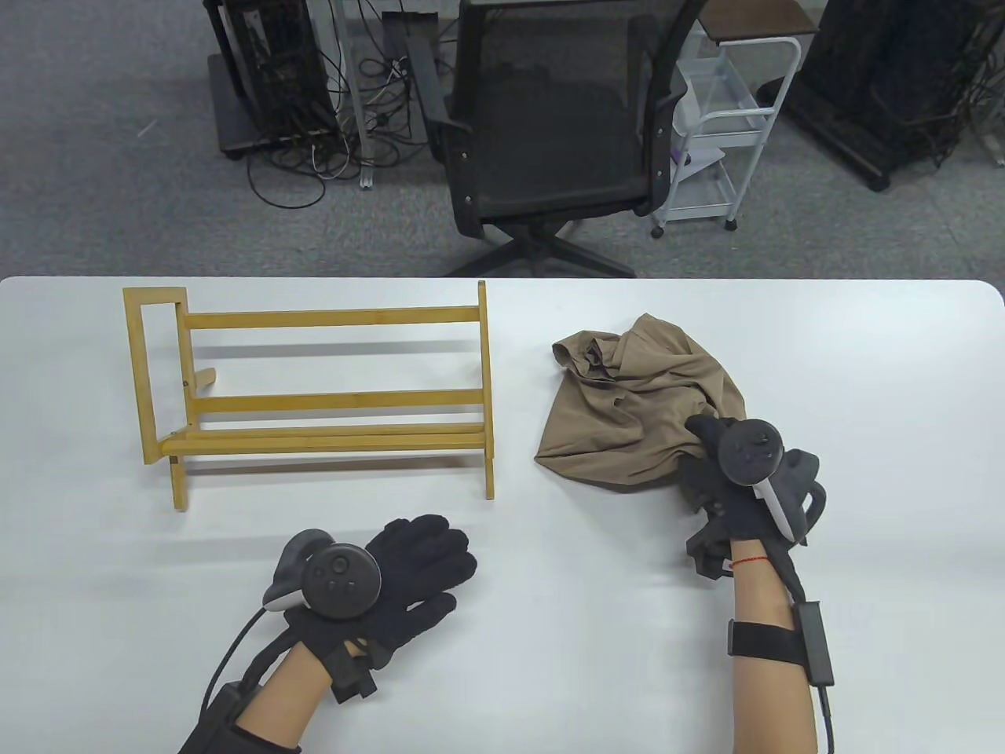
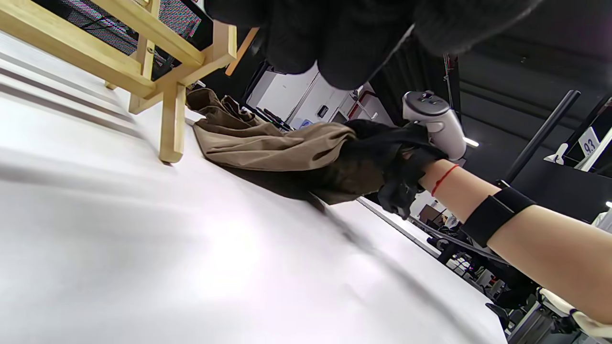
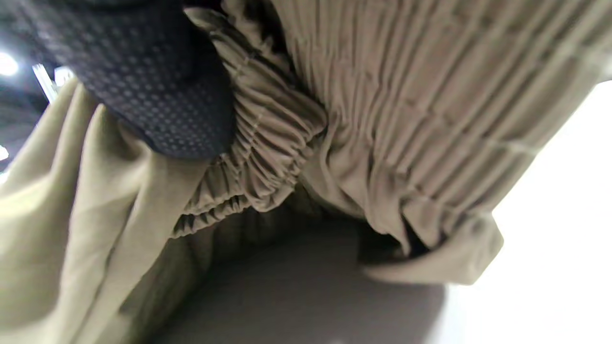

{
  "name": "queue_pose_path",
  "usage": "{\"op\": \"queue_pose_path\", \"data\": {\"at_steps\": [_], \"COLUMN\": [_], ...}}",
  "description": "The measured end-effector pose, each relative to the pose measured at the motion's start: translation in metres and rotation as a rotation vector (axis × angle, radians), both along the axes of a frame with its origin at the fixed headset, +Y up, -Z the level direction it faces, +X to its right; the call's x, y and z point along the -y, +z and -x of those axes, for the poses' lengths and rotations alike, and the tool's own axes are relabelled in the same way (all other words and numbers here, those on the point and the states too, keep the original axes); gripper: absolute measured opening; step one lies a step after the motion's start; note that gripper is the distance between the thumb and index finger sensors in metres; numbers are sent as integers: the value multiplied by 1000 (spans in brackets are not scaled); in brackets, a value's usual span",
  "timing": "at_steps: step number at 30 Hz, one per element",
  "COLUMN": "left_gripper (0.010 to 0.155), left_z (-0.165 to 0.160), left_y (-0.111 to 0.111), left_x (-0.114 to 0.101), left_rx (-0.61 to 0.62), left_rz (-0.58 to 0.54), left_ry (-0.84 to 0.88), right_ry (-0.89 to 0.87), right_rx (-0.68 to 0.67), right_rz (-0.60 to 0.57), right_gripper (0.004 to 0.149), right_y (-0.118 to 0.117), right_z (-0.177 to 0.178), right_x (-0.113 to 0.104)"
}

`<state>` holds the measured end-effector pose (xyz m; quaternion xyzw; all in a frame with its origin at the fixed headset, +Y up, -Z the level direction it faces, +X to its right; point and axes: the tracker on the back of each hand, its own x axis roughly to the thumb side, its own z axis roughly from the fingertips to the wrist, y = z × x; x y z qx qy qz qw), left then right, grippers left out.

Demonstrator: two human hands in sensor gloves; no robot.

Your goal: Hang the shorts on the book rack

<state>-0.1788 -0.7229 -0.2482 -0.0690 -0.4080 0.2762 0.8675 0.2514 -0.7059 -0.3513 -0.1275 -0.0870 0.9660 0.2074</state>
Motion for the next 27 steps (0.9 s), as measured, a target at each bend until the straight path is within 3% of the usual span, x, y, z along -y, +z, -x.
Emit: {"op": "queue_pose_path", "data": {"at_steps": [17, 27], "left_gripper": [59, 59], "left_z": [0, 1], "left_y": [1, 1], "left_x": [0, -1], "left_rx": [-2, -8], "left_rz": [3, 1], "left_ry": [-3, 3], "right_ry": [-223, -258], "right_rx": [-29, -78], "right_rz": [-318, -504], "right_gripper": [53, 53], "right_y": [36, 70], "right_z": [-5, 1], "right_x": [-77, -122]}}
